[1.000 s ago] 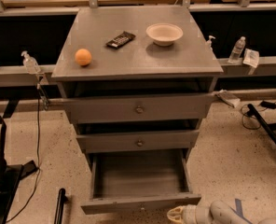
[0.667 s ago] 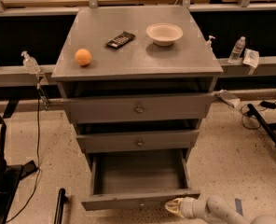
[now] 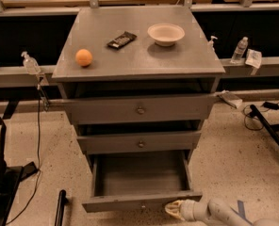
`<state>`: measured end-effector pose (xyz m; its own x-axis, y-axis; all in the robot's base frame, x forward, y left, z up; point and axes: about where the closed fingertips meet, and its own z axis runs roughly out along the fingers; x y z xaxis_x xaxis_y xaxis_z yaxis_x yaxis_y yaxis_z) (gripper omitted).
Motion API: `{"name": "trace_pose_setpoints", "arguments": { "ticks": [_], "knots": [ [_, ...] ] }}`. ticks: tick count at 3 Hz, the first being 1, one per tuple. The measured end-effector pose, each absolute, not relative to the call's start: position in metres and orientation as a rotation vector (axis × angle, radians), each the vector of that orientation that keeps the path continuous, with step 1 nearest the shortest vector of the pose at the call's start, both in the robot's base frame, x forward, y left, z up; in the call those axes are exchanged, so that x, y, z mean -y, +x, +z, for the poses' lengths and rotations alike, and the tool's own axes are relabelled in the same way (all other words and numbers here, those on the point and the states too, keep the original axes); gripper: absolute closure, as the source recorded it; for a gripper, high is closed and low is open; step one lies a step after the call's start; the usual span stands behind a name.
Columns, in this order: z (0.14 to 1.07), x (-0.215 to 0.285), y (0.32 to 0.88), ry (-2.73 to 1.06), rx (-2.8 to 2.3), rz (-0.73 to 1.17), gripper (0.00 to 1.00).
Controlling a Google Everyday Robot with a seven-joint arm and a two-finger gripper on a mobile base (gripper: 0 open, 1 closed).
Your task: Close bottom drawer
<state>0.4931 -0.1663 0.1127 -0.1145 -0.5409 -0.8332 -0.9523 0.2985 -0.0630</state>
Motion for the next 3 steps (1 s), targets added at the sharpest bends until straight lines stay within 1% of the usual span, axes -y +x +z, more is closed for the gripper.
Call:
{"name": "trace_pose_setpoints", "arguments": {
  "ticks": [1,2,3],
  "knots": [
    [0.115,0.157,0.514,-1.315,-1.736,0.648,1.0],
    [0.115,0.157,0.514,-1.315,-1.736,0.648,1.0],
    [0.118,0.158,0.535,-1.282,-1.733,0.644,1.0]
  ]
}}
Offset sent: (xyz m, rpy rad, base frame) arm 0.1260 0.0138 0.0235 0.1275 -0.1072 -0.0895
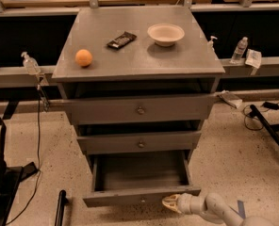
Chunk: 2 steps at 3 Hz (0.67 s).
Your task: Close bottom drawer
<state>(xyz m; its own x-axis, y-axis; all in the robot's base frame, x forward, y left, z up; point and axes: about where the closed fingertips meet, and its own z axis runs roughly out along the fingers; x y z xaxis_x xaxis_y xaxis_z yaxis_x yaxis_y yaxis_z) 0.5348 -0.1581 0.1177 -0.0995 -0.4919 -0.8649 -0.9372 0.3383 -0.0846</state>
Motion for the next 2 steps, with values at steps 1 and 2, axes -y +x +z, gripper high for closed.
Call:
{"name": "trace_pose_setpoints", "arguments": {
  "ticks": [1,2],
  "knots": [
    [0.118,0.159,0.532,-1.282,-1.733,0.644,1.0],
    [0.124,0.158,0.56,-1.25,-1.734,0.623,1.0]
  ]
}}
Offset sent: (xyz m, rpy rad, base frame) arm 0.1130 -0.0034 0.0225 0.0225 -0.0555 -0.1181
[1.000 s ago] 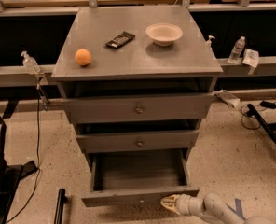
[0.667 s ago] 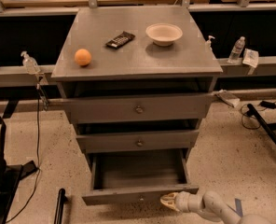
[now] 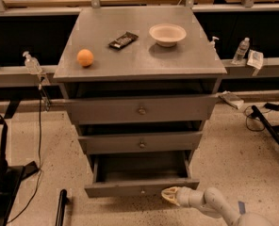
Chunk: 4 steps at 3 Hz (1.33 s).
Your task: Close bottom drawer
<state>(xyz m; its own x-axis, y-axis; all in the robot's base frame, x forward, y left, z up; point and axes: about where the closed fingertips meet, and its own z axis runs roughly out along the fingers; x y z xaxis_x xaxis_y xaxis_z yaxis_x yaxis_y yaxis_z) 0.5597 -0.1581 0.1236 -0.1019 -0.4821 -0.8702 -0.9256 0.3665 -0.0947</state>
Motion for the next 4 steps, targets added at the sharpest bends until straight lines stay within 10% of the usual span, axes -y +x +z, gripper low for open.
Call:
{"name": "trace_pose_setpoints", "arguments": {
  "ticks": [4],
  "knots": [
    [0.135,0.149,0.61,-1.217,-1.725,0.597,1.0]
  ]
}}
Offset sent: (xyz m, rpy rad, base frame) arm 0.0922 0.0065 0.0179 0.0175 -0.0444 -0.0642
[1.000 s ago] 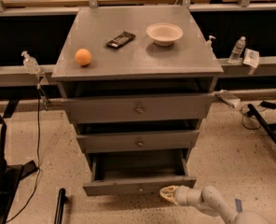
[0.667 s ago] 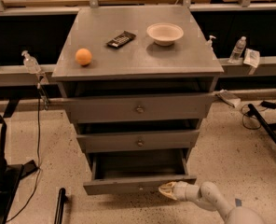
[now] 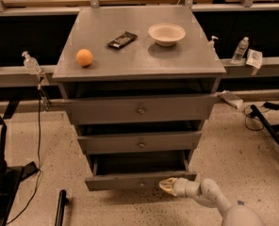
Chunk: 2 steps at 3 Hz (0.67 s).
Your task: Close bottom drawer
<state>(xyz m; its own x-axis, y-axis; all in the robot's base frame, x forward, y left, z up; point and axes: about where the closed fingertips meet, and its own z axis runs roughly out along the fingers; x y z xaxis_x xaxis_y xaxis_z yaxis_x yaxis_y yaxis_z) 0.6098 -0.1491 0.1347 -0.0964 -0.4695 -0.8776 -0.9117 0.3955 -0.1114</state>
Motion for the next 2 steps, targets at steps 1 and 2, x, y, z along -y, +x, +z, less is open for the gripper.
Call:
{"name": "trace_pose_setpoints", "arguments": {
  "ticks": [1,2],
  "knots": [
    [0.1363,0.1452,0.6264,-1.208,-1.729,0.59,1.0],
    [0.1363,0.1453,0.6277,-1.207,-1.73,0.589,1.0]
  ]
}}
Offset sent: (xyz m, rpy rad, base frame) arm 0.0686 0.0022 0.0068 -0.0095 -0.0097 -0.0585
